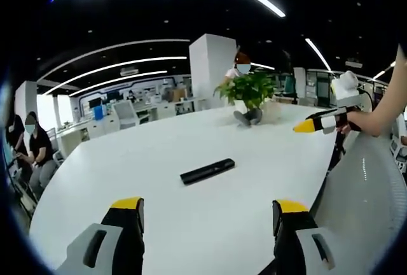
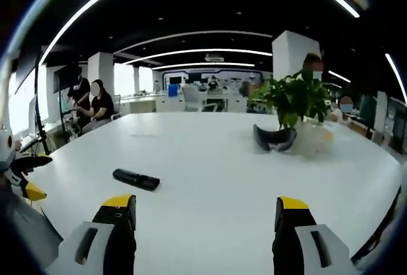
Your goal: Press the specified remote control buttons in sequence, fully releasing each button before pressing the next.
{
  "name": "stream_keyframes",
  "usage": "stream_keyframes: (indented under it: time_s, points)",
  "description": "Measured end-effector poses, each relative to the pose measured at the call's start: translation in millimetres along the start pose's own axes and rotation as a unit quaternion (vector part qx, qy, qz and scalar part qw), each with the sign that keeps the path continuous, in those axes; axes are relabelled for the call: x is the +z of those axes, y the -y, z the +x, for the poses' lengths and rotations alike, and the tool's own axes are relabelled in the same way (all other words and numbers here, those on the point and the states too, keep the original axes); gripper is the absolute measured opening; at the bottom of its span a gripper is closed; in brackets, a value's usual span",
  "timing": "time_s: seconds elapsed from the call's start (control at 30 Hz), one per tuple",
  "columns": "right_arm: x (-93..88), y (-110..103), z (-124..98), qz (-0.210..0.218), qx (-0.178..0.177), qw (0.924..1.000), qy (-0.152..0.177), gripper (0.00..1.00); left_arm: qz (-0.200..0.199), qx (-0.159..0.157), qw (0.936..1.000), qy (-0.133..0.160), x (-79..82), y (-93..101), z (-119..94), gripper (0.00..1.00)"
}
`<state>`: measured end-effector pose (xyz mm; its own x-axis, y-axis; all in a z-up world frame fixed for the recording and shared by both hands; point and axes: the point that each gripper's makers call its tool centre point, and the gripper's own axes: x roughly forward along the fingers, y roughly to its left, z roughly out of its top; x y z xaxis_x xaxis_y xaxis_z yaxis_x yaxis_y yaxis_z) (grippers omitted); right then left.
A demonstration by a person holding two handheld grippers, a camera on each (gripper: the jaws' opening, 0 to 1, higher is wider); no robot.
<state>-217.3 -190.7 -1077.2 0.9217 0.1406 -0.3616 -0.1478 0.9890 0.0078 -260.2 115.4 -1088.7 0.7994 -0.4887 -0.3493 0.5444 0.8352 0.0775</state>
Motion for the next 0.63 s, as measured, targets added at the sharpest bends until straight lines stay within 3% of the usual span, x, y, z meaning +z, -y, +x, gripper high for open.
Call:
stream_keyframes:
  time_s: [0.1,0.63]
  points:
    - [-3.9,-1.3,2.6,-0.006,0.003,0.9999,-0.012,0.90,0.000,-0.001,1.0000,-0.002,-0.7,0.0,0.2,0.86]
    - [-3.0,3.0,2.9,0.002,-0.007,0.9999,-0.010,0.90,0.002,-0.006,1.0000,-0.001,-0.6,0.8,0.4,0.86]
